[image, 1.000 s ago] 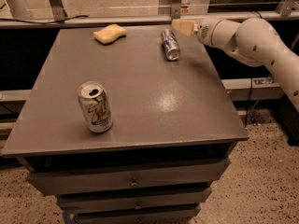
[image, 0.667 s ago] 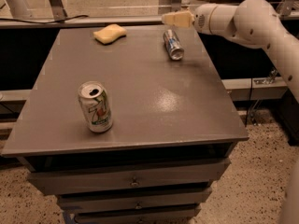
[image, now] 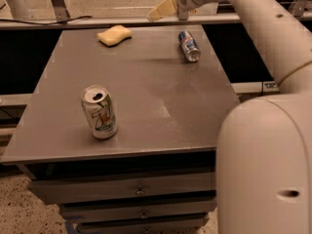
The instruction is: Place redbull can upright
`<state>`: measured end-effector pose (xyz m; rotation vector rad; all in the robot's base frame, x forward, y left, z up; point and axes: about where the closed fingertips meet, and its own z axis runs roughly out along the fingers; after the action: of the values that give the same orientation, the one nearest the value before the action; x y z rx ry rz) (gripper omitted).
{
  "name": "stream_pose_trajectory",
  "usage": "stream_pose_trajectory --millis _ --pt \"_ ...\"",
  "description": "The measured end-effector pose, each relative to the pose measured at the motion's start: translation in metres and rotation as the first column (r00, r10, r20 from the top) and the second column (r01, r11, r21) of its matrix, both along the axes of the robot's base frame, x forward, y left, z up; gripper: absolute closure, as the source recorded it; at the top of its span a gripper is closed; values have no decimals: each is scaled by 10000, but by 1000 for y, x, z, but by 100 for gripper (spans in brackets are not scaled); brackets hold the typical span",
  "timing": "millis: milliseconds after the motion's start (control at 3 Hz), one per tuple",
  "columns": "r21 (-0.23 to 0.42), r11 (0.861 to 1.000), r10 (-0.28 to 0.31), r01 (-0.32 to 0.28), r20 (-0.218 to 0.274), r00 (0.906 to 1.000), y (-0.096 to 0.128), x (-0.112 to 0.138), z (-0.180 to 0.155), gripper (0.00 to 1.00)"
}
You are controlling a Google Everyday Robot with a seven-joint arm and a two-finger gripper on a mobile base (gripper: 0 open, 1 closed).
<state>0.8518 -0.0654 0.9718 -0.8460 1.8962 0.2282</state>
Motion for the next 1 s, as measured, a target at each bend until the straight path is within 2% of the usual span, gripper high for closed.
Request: stream_pose_trajectory --millis 333,667,1000 --pt "-2188 9754 -522 272 -1090 9927 -15 2 -31 0" --pt "-2853 9582 -756 188 -1891 9790 -32 -11 -47 0" --pt "-2615 9644 -964 383 -2132 9723 -29 -8 -53 0"
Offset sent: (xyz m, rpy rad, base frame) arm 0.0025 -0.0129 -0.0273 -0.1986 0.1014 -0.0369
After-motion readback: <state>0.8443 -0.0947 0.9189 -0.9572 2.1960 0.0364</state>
